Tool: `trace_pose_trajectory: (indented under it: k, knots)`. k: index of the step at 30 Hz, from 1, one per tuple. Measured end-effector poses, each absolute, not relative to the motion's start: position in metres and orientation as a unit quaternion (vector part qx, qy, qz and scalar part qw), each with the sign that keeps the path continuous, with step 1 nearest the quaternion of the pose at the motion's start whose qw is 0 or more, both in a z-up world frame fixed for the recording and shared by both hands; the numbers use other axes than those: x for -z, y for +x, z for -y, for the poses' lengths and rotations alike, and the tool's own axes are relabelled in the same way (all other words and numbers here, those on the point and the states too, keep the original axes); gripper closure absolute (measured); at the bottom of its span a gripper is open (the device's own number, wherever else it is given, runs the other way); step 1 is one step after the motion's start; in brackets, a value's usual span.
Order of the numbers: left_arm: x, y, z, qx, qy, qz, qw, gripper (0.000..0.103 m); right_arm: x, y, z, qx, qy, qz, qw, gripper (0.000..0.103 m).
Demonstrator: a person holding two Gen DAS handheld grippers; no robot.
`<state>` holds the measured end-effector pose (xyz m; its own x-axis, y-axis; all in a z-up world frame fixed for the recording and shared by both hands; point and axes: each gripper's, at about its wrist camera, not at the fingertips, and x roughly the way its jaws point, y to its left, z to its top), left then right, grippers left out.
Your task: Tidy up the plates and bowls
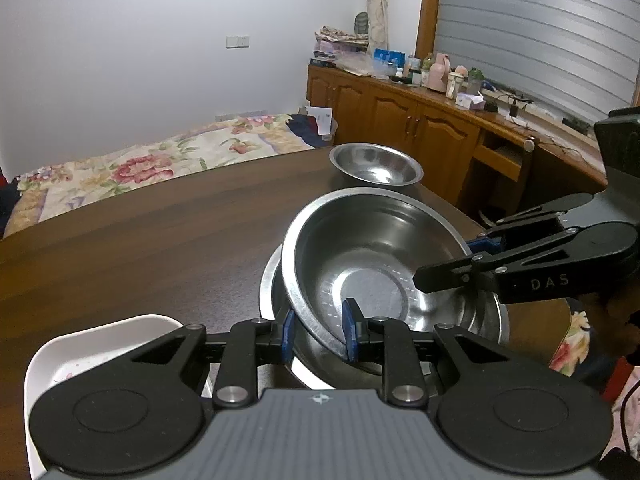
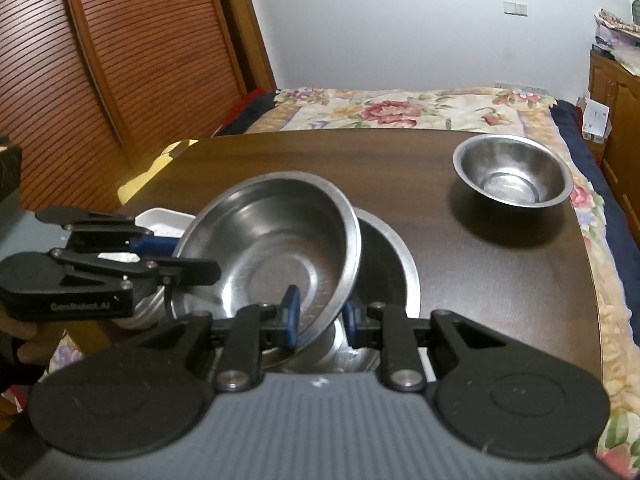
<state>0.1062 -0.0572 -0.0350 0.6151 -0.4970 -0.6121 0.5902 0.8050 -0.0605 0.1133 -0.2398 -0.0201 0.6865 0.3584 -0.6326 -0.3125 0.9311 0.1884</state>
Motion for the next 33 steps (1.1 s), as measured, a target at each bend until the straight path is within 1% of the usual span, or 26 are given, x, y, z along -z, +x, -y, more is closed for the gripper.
trace_pose_trajectory:
  k: [8, 12, 19, 20, 33]
  knots:
    - [0.043, 0.108, 0.066, 0.289, 0.101, -0.316, 0.898, 0.078, 0.026, 0.114, 0.237, -0.163, 0.021, -0.342, 0.925, 0.081]
    - [0.047, 0.108, 0.067, 0.283, 0.112, -0.314, 0.899, 0.079, 0.033, 0.115, 0.238, -0.156, 0.012, -0.346, 0.925, 0.086]
    - [0.05, 0.112, 0.066, 0.279, 0.115, -0.316, 0.9, 0.079, 0.033, 0.114, 0.236, -0.157, -0.006, -0.342, 0.927, 0.089]
    - [0.051, 0.113, 0.066, 0.279, 0.114, -0.317, 0.899, 0.079, 0.033, 0.114, 0.235, -0.156, -0.01, -0.342, 0.926, 0.091]
    - [0.051, 0.113, 0.065, 0.277, 0.108, -0.314, 0.902, 0.079, 0.032, 0.111, 0.225, -0.15, -0.052, -0.33, 0.931, 0.09]
